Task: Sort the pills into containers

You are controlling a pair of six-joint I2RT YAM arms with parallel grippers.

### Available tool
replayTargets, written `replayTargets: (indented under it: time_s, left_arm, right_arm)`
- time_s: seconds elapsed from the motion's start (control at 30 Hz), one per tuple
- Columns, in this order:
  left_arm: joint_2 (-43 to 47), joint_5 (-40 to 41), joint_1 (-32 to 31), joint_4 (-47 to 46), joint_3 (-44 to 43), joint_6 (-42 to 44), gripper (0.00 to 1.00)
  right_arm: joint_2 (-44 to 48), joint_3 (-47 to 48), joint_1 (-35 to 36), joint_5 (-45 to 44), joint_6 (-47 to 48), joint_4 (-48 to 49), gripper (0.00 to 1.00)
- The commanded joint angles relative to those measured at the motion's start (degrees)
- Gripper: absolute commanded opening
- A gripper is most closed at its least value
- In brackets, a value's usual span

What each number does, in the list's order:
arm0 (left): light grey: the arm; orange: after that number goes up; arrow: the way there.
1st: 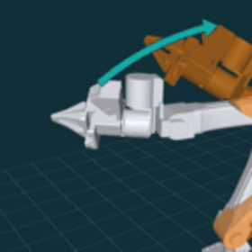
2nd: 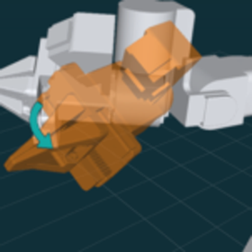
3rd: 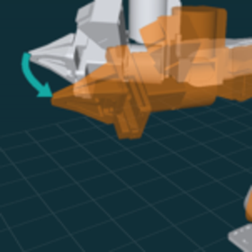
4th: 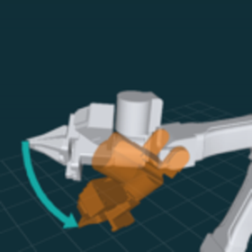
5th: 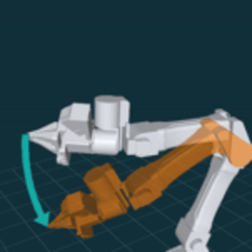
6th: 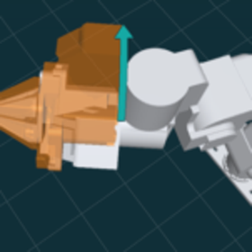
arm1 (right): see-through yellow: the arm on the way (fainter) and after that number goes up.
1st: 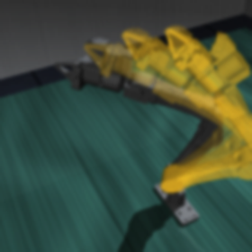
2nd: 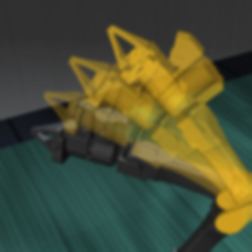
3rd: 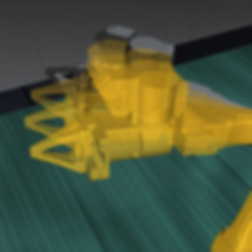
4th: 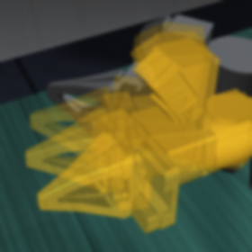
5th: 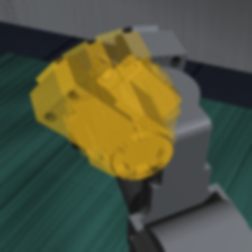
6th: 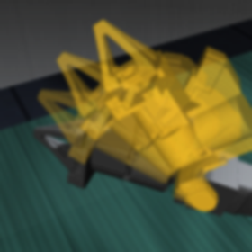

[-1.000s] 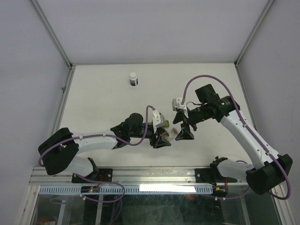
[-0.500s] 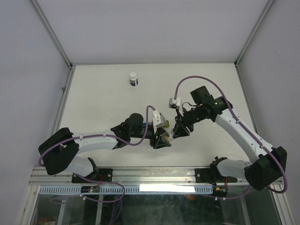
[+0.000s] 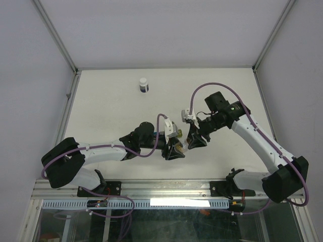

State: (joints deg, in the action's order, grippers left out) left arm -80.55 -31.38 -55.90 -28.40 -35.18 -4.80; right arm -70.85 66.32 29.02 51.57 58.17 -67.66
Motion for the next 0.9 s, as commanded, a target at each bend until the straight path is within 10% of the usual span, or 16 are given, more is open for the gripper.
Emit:
replayTargets:
  time_s: [0.0,0.5,0.67,0.87]
  left_arm:
    - [1.5,-0.6,0.3,-2.0,-0.2,-0.6,0.0]
    - [1.9,-0.9,0.3,-2.0,0.0,-0.5,0.0]
    - [2.1,-0.7,0.3,-1.8,-0.1,-0.4,0.0]
    - [2.1,-0.6,0.3,-1.6,-0.1,-0.1,0.0]
  right_arm:
    - [1.5,3.5,1.1,7.8,23.6,-6.8,0.0]
    - [2.6,1.8,1.3,6.7,42.2,-7.2,0.01]
    - [3.4,2.7,1.0,7.2,27.4,-5.2,0.76]
    - [4.3,4.8,0.7,3.5,-4.6,1.2,0.99]
